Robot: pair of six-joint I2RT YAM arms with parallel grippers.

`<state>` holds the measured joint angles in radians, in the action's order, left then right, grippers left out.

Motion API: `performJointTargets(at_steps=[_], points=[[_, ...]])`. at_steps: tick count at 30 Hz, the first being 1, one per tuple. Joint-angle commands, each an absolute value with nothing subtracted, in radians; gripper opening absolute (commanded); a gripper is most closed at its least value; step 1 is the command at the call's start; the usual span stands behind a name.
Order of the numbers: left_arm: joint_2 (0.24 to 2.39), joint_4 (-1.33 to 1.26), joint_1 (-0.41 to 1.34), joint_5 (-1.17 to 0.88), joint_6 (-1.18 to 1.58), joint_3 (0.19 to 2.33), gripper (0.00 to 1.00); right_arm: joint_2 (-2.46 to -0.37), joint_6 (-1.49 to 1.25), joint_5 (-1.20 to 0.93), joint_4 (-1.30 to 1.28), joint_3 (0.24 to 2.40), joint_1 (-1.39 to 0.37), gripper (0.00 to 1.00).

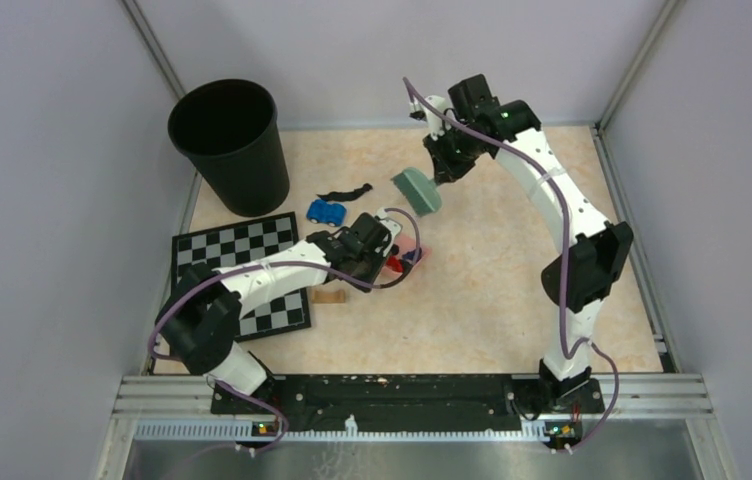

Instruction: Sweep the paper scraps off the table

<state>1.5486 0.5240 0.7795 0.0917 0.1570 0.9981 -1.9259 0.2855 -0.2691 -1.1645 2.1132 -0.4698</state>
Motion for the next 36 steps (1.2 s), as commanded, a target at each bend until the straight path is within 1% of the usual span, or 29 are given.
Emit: performJointTargets(at_steps=[1,3,6,12,20,25,28,32,36], points=[[1.512,0.486,0.775,0.069,0.144,0.991,0.00,-1.860,0.292,-0.099,-1.088,2.064,-0.485,0.00],[1.520,0.485,0.775,0.061,0.147,0.992,0.00,-1.867,0.299,-0.066,-1.095,2.020,-0.484,0.00],[1.523,0.478,0.776,0.051,0.151,0.990,0.00,-1.856,0.303,-0.074,-1.082,1.930,-0.485,0.00],[1.491,0.459,0.776,0.058,0.151,0.980,0.00,-1.737,0.290,0.018,-0.936,1.742,-0.481,0.00],[1.466,0.479,0.775,0.085,0.150,0.999,0.00,-1.622,0.246,0.009,-0.892,1.634,-0.446,0.00],[1.429,0.489,0.774,0.108,0.151,1.015,0.00,-1.560,0.174,-0.157,-0.887,1.601,-0.322,0.00],[1.406,0.505,0.773,0.133,0.149,1.023,0.00,-1.511,0.135,-0.283,-0.844,1.542,-0.236,0.00],[1.382,0.526,0.765,0.158,0.146,1.040,0.00,-1.405,0.065,-0.503,-0.652,1.353,-0.107,0.00],[1.366,0.555,0.742,0.189,0.158,1.072,0.00,-1.365,-0.037,-0.716,-0.495,1.201,0.009,0.00]])
